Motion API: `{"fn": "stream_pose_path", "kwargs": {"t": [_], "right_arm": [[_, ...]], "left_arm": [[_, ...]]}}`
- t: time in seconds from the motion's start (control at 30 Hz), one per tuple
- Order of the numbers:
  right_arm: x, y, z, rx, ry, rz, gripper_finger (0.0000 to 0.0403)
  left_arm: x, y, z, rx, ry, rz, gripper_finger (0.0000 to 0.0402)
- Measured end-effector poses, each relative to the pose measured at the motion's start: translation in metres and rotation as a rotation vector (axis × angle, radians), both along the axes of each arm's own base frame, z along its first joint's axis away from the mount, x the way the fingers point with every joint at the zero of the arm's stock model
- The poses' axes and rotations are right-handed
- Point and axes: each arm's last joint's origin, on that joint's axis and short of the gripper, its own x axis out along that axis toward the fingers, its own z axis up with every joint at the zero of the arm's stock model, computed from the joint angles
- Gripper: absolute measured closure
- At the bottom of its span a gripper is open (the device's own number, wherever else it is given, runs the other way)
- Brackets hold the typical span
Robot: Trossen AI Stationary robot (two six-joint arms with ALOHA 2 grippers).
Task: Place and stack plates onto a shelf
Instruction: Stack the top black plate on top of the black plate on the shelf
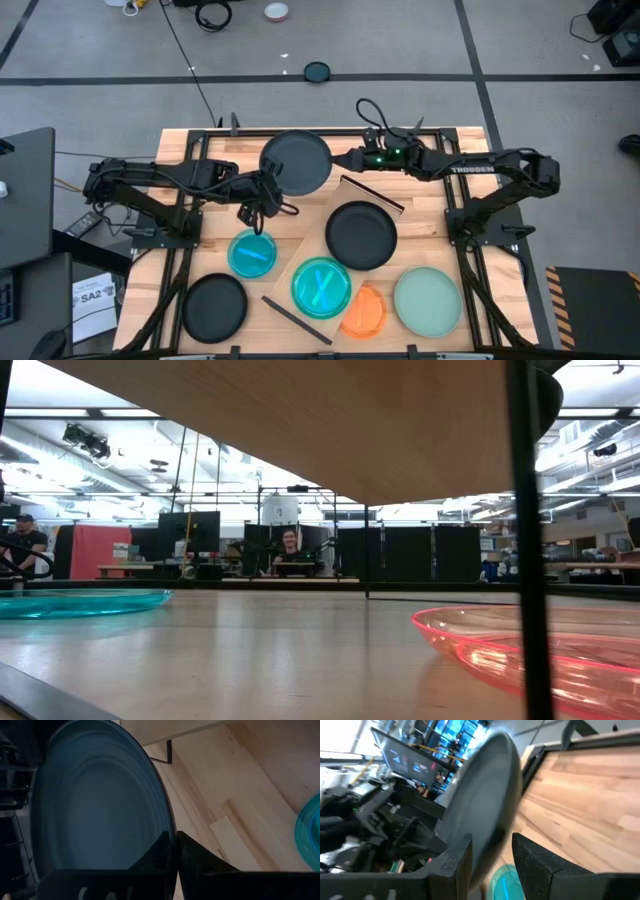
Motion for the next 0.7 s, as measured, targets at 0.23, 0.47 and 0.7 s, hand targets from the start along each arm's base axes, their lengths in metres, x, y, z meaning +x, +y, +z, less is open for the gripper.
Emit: {"fn": "stream_pose_path", "kwargs": {"t": [0.23, 0.47, 0.7], "right_arm": [[0.0085, -0.001, -0.0103, 0.062, 0.0, 0.059, 0.0263], [0.0081, -0.001, -0.0097, 0.059, -0.001, 0.058, 0.0297], [0.008, -0.001, -0.0101, 0.059, 0.002, 0.054, 0.0319]], "left_arm": [[-0.0004, -0.0001, -0.0009, -0.002, 0.009, -0.006, 0.0382], [-0.0003, 0.0, -0.0007, 0.005, 0.008, -0.004, 0.0381], [0.0, -0.0002, -0.0005, 0.043, 0.028, -0.052, 0.0381]]}}
